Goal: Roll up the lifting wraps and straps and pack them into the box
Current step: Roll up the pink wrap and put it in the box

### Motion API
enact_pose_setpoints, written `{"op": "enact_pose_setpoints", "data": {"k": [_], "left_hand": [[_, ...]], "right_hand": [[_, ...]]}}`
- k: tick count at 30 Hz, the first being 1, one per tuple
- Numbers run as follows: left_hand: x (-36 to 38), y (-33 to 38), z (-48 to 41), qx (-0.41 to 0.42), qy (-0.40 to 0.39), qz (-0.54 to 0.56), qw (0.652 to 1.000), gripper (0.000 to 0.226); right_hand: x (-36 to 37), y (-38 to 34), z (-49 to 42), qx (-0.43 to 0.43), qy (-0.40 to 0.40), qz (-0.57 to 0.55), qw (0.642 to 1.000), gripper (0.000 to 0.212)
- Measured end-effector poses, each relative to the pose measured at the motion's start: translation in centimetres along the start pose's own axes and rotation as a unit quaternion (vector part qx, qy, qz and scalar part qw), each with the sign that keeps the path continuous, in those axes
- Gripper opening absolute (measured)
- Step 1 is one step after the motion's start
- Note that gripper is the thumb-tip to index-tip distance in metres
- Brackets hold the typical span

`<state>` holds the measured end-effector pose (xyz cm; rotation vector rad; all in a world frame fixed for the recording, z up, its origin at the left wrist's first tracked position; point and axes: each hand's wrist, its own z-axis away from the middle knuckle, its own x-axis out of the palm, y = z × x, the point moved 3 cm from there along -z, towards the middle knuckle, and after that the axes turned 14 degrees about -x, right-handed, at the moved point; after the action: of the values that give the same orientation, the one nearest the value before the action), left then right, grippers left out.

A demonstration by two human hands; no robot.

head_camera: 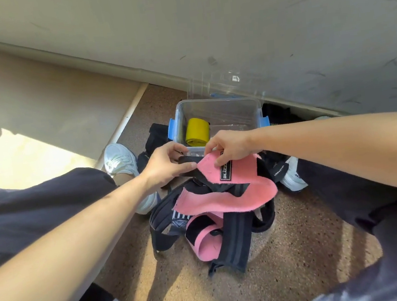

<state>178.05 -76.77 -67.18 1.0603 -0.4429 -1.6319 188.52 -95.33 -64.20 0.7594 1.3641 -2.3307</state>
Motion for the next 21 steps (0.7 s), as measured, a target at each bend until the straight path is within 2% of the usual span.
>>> {"op": "enact_pose_setpoints", "data": {"k": [5,9,14,18,21], "left_hand": [[-0.9,-2.0,0.3,-0.038,-0.017,-0.079,0.996,0.038],[0.1,-1.6,1.2,-0.02,-0.024,-0.118,0.993,0.03],[0.9,0.8,2.6,0.004,-0.046,-0.205,0.978,0.033],[0.4,3.1,3.6,0.035,-0.038,-0.246,0.968,0.038],[0.1,4.3,3.8,0.046,-0.016,-0.231,0.972,0.036]], "right_hand": [[-4.1,-1.2,2.3,0.024,-0.036,0.145,0.988,0.036],[-6.6,-2.2,4.9,0.06,-0.058,0.214,0.973,0.029],[-8.1,-4.7,8.2,0.118,-0.089,0.292,0.945,0.022],[-9.8,-9.5,7.3,0.109,-0.071,0.321,0.938,0.02],[-10.9,-12.4,6.1,0.094,-0.059,0.341,0.933,0.021]]}}
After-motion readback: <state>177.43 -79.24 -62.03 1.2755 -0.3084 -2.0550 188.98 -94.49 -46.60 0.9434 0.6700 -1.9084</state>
